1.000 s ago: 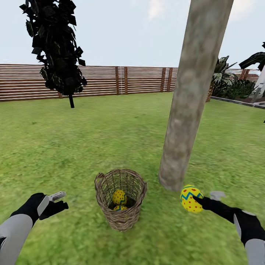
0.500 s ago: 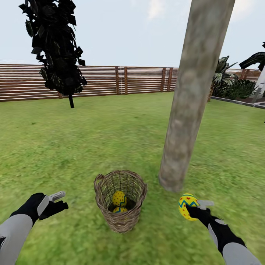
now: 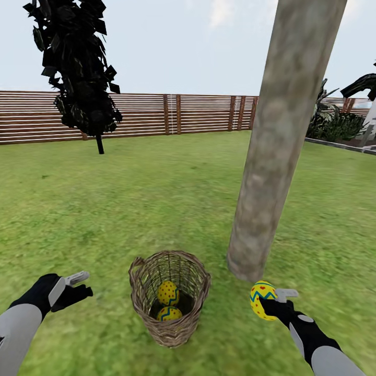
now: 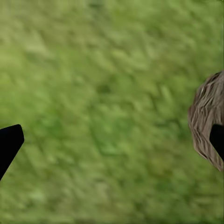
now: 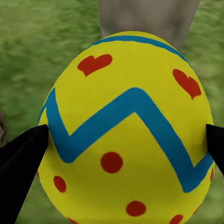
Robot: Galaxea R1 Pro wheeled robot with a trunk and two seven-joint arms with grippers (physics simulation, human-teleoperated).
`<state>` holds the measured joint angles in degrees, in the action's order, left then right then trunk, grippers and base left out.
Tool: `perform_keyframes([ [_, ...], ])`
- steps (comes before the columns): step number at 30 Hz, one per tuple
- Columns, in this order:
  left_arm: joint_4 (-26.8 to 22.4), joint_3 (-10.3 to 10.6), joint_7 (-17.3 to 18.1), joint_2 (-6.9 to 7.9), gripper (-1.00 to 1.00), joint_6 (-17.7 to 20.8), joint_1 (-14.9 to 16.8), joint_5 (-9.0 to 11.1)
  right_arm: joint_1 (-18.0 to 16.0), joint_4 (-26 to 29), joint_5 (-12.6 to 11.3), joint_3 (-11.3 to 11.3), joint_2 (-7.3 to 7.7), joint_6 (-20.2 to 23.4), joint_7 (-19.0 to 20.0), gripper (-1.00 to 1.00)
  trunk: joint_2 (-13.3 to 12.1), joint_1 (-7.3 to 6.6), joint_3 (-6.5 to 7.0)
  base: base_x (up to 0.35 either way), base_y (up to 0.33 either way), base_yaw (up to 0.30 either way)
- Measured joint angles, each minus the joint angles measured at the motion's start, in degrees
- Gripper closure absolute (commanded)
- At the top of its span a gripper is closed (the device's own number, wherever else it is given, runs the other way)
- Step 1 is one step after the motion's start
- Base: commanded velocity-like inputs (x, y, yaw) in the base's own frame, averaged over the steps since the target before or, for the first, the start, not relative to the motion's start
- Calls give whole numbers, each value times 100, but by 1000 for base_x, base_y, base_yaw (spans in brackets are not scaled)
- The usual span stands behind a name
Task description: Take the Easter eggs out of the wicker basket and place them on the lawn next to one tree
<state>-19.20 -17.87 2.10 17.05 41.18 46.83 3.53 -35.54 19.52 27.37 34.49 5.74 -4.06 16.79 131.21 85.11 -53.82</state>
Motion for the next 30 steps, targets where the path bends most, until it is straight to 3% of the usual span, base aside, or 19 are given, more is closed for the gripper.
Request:
perform_keyframes([
  [5, -23, -23, 38, 32, -100, -2, 0, 16, 0, -110, 9, 0, -1, -24, -83, 100, 0, -1, 0, 66, 0, 0],
  [7, -48, -47, 246, 236, -100, -4, 1, 48, 0, -147, 8, 0, -1, -115, -93, 100, 0, -1, 0, 18, 0, 0],
  [9, -20, -123, 1216, 491, -100, -12, 1, 76, 0, -155, 9, 0, -1, -147, -98, 100, 0, 0, 0, 4, 0, 0],
  [10, -9, -165, 1939, 646, -100, -17, 1, 74, 0, -156, 8, 0, -1, -152, -97, 100, 0, 0, 0, 1, 0, 0],
  [12, -39, -193, 2825, 836, -100, -9, 0, 77, 0, -157, 8, 0, -1, -156, -100, 100, 0, 0, 0, 0, 0, 0],
  [13, -52, -197, 3040, 871, -100, -9, -1, 79, 0, -157, 9, 0, -1, -158, -99, 100, 0, 0, 0, 0, 0, 0],
  [19, -67, -208, 3655, 897, -100, 37, -2, 82, 0, -157, 4, 0, -1, -160, -99, 100, 39, 22, -18, 0, 0, 0],
  [30, -76, -217, 3724, 897, -100, 55, -2, 77, -2, -157, 15, -8, 1, -241, -196, 100, 480, 263, -215, 0, 0, 0],
])
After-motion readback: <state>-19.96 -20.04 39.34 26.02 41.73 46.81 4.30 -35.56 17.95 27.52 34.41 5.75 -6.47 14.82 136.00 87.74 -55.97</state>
